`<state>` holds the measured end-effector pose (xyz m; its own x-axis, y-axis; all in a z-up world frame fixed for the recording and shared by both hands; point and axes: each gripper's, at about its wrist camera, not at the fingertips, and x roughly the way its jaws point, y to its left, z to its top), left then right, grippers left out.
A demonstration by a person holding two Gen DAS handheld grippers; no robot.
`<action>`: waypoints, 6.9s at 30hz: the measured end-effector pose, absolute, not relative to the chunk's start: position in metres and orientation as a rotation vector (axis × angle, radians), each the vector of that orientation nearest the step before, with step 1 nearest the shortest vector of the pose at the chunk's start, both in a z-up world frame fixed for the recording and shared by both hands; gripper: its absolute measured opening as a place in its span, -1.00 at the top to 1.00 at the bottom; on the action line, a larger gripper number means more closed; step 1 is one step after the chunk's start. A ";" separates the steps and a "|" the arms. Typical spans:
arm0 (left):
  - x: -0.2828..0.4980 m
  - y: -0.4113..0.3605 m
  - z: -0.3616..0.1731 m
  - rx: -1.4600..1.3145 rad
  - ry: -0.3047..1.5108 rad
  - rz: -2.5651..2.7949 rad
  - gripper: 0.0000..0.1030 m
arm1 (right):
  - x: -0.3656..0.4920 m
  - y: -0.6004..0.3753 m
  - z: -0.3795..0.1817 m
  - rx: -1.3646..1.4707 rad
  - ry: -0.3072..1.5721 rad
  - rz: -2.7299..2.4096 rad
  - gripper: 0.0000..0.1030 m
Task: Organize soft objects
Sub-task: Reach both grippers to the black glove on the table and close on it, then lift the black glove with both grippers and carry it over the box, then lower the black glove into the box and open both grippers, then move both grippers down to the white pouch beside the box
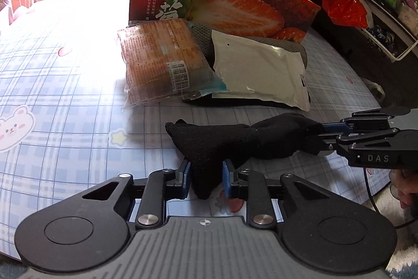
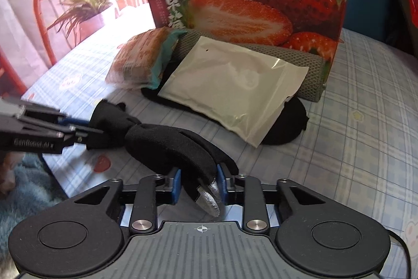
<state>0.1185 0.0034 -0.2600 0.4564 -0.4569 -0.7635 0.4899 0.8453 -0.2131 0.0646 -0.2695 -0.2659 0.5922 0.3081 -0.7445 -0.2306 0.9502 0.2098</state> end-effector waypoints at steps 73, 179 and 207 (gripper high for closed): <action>0.189 -0.026 -0.125 0.002 0.571 -0.580 0.63 | 0.129 -0.305 -0.147 0.144 0.495 0.249 0.71; 0.174 -0.072 -0.213 0.128 0.692 -0.522 -0.44 | 0.116 -0.315 -0.277 0.230 0.624 0.063 -0.97; 0.174 -0.073 -0.211 0.118 0.726 -0.581 0.12 | 0.115 -0.301 -0.283 0.192 0.633 0.148 -0.34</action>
